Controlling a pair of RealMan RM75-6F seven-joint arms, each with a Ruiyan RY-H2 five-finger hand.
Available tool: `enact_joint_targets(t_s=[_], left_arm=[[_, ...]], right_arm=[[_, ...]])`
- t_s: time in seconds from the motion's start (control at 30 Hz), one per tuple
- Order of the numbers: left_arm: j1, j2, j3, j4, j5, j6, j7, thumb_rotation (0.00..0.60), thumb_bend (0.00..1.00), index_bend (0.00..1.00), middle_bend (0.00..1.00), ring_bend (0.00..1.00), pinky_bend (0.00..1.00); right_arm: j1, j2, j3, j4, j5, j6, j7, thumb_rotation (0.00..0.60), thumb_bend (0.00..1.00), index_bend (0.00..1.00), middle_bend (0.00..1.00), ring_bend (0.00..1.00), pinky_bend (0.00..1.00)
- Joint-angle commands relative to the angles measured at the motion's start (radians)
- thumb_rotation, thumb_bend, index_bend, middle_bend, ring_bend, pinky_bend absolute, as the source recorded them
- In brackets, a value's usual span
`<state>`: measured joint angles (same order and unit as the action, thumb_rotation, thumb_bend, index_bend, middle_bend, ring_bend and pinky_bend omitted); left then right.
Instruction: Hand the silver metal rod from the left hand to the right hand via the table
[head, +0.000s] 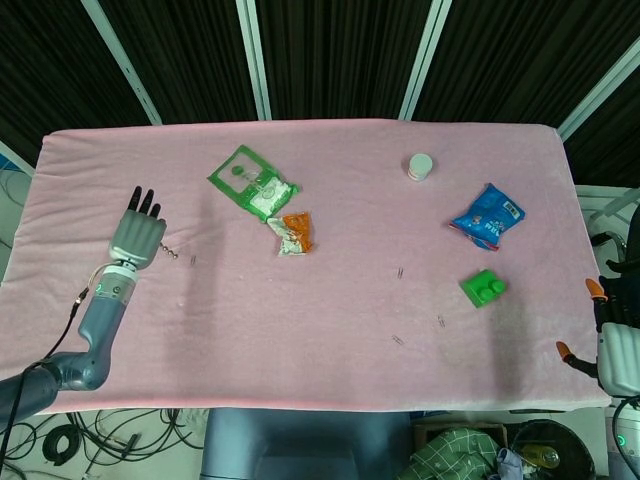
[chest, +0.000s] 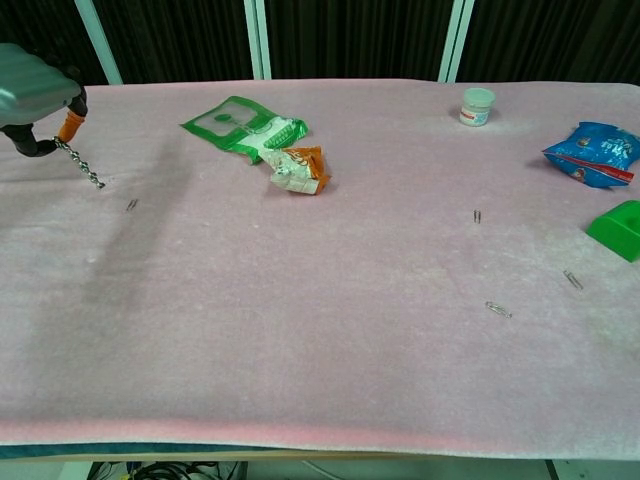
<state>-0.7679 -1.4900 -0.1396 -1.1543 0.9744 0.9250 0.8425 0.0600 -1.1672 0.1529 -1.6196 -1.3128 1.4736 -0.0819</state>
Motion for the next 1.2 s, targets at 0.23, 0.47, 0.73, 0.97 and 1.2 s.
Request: enact_joint_targets(t_s=[0.23,0.47,0.73,0.97,1.2], left_arm=[[-0.012,-0.043,0.008,0.064,0.018,-0.019,-0.044,0.600,0.47,0.60,0.23,0.00,0.00],[-0.023,-0.071,0.014,0.106,0.026,-0.030,-0.048,0.600,0.47,0.60,0.23,0.00,0.00],[-0.032,-0.098,0.022,0.139,0.032,-0.035,-0.039,0.600,0.47,0.60,0.23,0.00,0.00],[-0.038,-0.109,0.020,0.150,0.030,-0.040,-0.039,0.600,0.47,0.60,0.23,0.00,0.00],[-0.041,-0.120,0.024,0.157,0.029,-0.045,-0.030,0.600,0.47,0.60,0.23,0.00,0.00]], right_arm=[[0.000,0.001,0.001,0.000,0.004,-0.002,0.002,0.600,0.11,0.00,0.02,0.13,0.23],[0.000,0.002,0.003,0.002,0.007,-0.004,0.008,0.600,0.11,0.00,0.02,0.13,0.23],[-0.002,0.005,0.005,0.000,0.007,0.000,0.014,0.600,0.11,0.00,0.02,0.13,0.23],[-0.004,0.011,0.008,-0.002,0.009,0.002,0.023,0.600,0.11,0.00,0.02,0.13,0.23],[-0.004,0.013,0.007,-0.004,0.006,0.003,0.027,0.600,0.11,0.00,0.02,0.13,0.23]])
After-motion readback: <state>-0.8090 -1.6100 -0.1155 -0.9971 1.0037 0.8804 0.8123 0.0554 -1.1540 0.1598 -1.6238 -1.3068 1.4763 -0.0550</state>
